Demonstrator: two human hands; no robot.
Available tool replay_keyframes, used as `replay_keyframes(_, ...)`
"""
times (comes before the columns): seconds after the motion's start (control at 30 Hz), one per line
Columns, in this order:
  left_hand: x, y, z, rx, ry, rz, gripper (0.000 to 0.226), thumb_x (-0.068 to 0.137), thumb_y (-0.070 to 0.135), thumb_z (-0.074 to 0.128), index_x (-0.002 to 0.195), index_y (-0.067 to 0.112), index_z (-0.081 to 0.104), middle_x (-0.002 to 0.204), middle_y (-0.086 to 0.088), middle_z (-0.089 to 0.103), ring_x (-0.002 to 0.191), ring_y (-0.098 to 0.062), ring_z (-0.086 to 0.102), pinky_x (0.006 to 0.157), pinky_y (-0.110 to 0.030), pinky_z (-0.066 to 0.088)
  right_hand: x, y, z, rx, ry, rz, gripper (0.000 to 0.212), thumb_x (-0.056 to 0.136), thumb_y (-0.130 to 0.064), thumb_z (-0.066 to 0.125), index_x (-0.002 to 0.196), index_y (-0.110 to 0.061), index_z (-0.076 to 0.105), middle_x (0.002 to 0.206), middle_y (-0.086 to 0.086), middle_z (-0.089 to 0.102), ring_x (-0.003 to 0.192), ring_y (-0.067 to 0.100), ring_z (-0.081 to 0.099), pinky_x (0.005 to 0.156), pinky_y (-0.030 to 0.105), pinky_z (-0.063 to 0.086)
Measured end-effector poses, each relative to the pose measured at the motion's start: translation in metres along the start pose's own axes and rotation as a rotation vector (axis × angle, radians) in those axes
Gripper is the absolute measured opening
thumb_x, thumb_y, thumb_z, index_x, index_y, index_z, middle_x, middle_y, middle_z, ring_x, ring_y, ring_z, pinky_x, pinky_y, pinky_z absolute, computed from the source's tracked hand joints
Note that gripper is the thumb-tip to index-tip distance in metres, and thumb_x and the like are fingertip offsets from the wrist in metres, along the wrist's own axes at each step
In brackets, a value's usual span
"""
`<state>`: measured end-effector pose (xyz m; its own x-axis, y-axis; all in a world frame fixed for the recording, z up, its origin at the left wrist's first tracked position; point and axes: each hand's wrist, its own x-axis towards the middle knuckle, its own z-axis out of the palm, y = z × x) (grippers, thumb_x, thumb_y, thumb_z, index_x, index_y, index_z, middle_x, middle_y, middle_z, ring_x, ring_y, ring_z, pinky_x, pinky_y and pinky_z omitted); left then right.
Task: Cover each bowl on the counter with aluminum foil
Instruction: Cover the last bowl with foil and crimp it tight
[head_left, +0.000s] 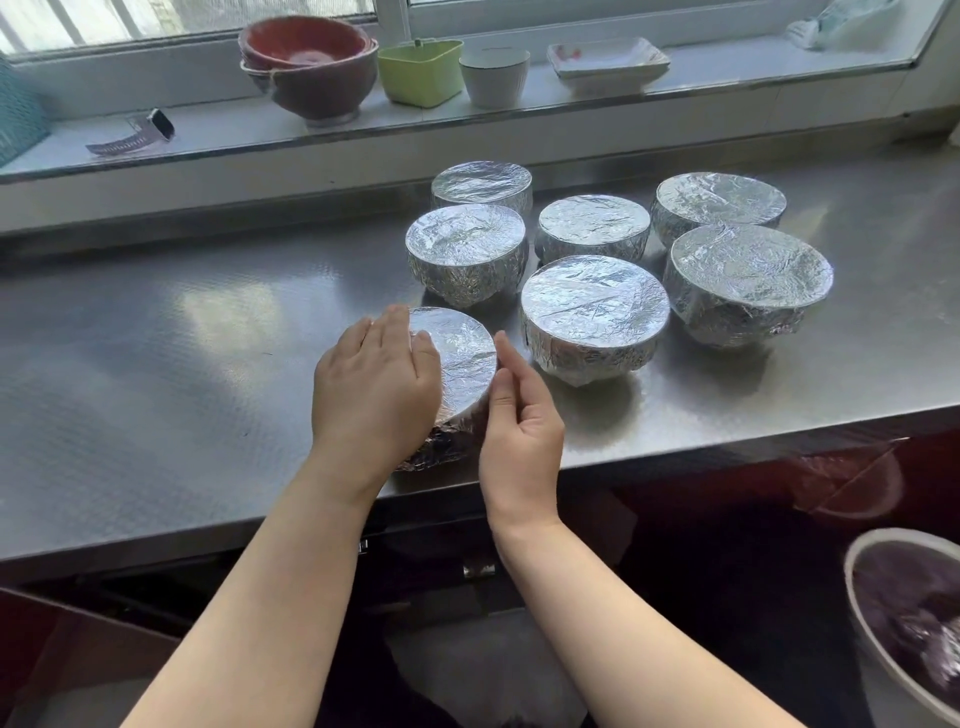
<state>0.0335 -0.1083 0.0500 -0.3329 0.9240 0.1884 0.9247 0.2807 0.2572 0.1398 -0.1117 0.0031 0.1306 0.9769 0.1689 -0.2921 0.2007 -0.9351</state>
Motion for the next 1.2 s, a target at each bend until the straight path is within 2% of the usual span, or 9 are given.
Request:
replay_keyframes(0.1, 0.001, 0.0, 0.001, 0.002, 0.0, -0.004, 0.056, 0.102, 0.037, 0.019, 0.153, 0.013, 0.027, 0.158, -0.002, 0.031, 0.147, -0.02, 0.021, 0.117, -0.036, 0.016, 0.002, -0.003, 0.001, 0.095, 0.044, 0.026, 0.029, 0.1, 0.0, 0.046, 0.121, -0.014, 0.062, 0.103, -0.01, 0.062, 0.089, 0.014, 0.057, 0.069, 0.003, 0.042)
replay_keyframes(0.23, 0.0, 0.001, 0.0, 0.002, 0.015, -0.002, 0.074, 0.088, 0.044, 0.008, 0.152, 0.014, 0.029, 0.157, -0.002, 0.032, 0.146, -0.02, 0.023, 0.117, -0.036, 0.017, 0.004, 0.0, 0.003, 0.118, 0.058, 0.069, 0.03, 0.099, -0.001, 0.049, 0.111, -0.024, 0.065, 0.093, -0.017, 0.074, 0.086, -0.009, 0.063, 0.079, 0.009, 0.045)
replay_keyframes(0.4, 0.0, 0.001, 0.0, -0.005, 0.01, -0.009, 0.066, 0.095, 0.042, 0.012, 0.152, 0.014, 0.028, 0.158, -0.002, 0.032, 0.146, -0.02, 0.022, 0.117, -0.037, 0.017, 0.003, 0.0, 0.004, 0.184, 0.052, 0.096, 0.029, 0.1, 0.006, 0.043, 0.118, -0.006, 0.062, 0.102, 0.012, 0.059, 0.08, 0.004, 0.069, 0.06, 0.005, 0.044)
replay_keyframes(0.57, -0.001, 0.001, 0.0, -0.01, 0.011, -0.004, 0.057, 0.101, 0.037, 0.018, 0.152, 0.015, 0.028, 0.158, -0.001, 0.032, 0.145, -0.019, 0.022, 0.115, -0.037, 0.018, 0.003, 0.008, 0.008, 0.11, 0.105, 0.052, 0.033, 0.098, 0.004, 0.048, 0.108, -0.022, 0.067, 0.1, -0.004, 0.074, 0.1, -0.004, 0.064, 0.091, 0.017, 0.047)
replay_keyframes(0.67, -0.001, 0.001, 0.0, -0.016, 0.007, -0.007, 0.053, 0.103, 0.034, 0.023, 0.152, 0.015, 0.027, 0.158, -0.001, 0.031, 0.145, -0.019, 0.021, 0.114, -0.037, 0.017, 0.003, 0.008, 0.007, 0.152, 0.087, 0.054, 0.033, 0.098, 0.009, 0.044, 0.112, -0.012, 0.064, 0.087, 0.009, 0.063, 0.068, -0.01, 0.059, 0.07, 0.007, 0.046)
replay_keyframes(0.73, -0.001, 0.001, 0.0, -0.017, 0.009, -0.006, 0.053, 0.103, 0.033, 0.024, 0.152, 0.015, 0.028, 0.158, -0.001, 0.032, 0.145, -0.019, 0.022, 0.114, -0.036, 0.018, 0.003, 0.012, 0.008, 0.146, 0.08, 0.063, 0.04, 0.098, 0.008, 0.044, 0.11, -0.022, 0.068, 0.072, 0.004, 0.063, 0.067, -0.001, 0.052, 0.073, 0.014, 0.044)
replay_keyframes(0.9, -0.001, 0.002, -0.001, -0.008, 0.0, -0.012, 0.053, 0.103, 0.034, 0.023, 0.152, 0.015, 0.027, 0.158, -0.001, 0.031, 0.146, -0.019, 0.021, 0.115, -0.037, 0.017, 0.008, 0.017, 0.006, 0.107, 0.066, 0.09, 0.05, 0.096, 0.006, 0.047, 0.106, -0.037, 0.07, 0.109, -0.001, 0.073, 0.089, 0.014, 0.053, 0.089, 0.036, 0.041)
replay_keyframes(1.07, -0.002, 0.003, -0.003, 0.01, -0.021, -0.029, 0.055, 0.103, 0.038, 0.02, 0.153, 0.016, 0.025, 0.159, 0.0, 0.028, 0.147, -0.018, 0.018, 0.115, -0.038, 0.016, 0.008, 0.014, -0.005, -0.05, -0.095, 0.09, 0.065, 0.088, 0.018, 0.04, 0.12, -0.035, 0.06, 0.069, -0.011, 0.053, 0.062, 0.005, 0.048, 0.065, 0.025, 0.047)
replay_keyframes(1.2, -0.003, 0.004, -0.004, 0.028, -0.03, -0.032, 0.056, 0.103, 0.04, 0.019, 0.153, 0.015, 0.023, 0.16, -0.001, 0.027, 0.147, -0.019, 0.017, 0.115, -0.039, 0.016, 0.012, 0.005, -0.017, -0.115, -0.101, 0.076, 0.057, 0.091, 0.014, 0.036, 0.138, -0.016, 0.053, 0.114, -0.018, 0.063, 0.103, -0.012, 0.056, 0.102, 0.019, 0.043)
